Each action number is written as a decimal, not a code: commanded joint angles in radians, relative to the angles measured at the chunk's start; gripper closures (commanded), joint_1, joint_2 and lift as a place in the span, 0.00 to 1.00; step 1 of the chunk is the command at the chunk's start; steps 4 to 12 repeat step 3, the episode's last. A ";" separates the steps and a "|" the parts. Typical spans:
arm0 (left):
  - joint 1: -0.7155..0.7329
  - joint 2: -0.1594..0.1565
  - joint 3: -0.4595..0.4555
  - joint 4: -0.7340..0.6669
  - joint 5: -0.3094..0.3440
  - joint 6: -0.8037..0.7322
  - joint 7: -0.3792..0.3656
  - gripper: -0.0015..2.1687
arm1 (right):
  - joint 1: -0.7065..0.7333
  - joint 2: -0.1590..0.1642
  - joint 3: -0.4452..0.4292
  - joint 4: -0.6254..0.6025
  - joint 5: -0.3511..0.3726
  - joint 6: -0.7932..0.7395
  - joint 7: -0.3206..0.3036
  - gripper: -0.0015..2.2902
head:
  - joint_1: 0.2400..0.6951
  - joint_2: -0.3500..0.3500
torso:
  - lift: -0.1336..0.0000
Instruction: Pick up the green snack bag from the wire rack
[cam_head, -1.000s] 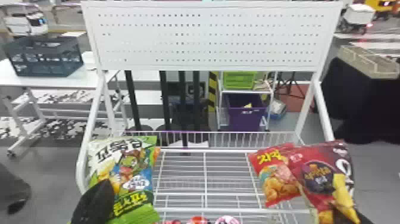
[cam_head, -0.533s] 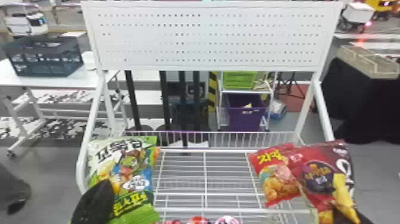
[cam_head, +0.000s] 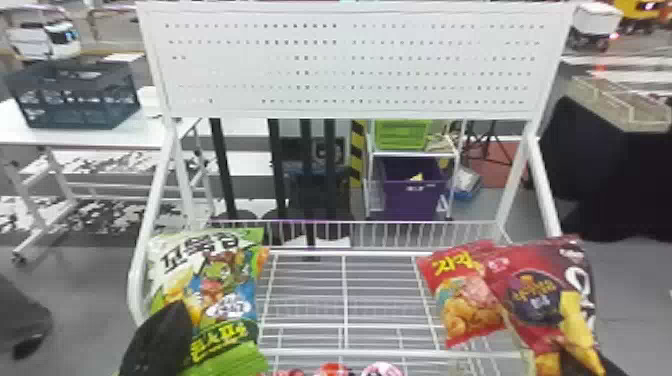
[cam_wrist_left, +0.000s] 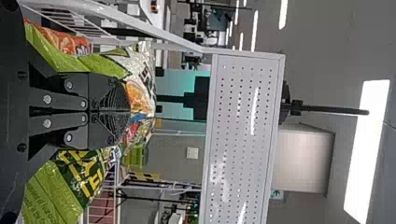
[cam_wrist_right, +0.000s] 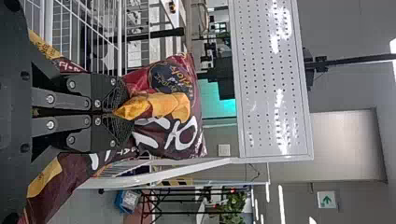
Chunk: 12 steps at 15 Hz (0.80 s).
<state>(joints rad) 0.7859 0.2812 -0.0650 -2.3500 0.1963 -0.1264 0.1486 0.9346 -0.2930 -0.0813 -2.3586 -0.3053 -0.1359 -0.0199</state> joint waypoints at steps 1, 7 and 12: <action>0.001 0.000 -0.001 0.000 0.000 0.000 0.000 0.99 | 0.001 0.000 0.000 -0.001 0.000 0.000 0.000 0.95 | 0.57 0.50 | 1.00; 0.001 0.000 -0.001 -0.002 0.000 0.000 -0.001 0.99 | 0.001 -0.002 0.000 -0.002 0.000 0.000 0.000 0.95 | 0.57 0.50 | 1.00; 0.001 0.000 -0.001 -0.002 0.000 0.000 -0.001 0.99 | 0.001 -0.002 0.000 -0.002 0.000 0.000 0.000 0.95 | 0.57 0.50 | 1.00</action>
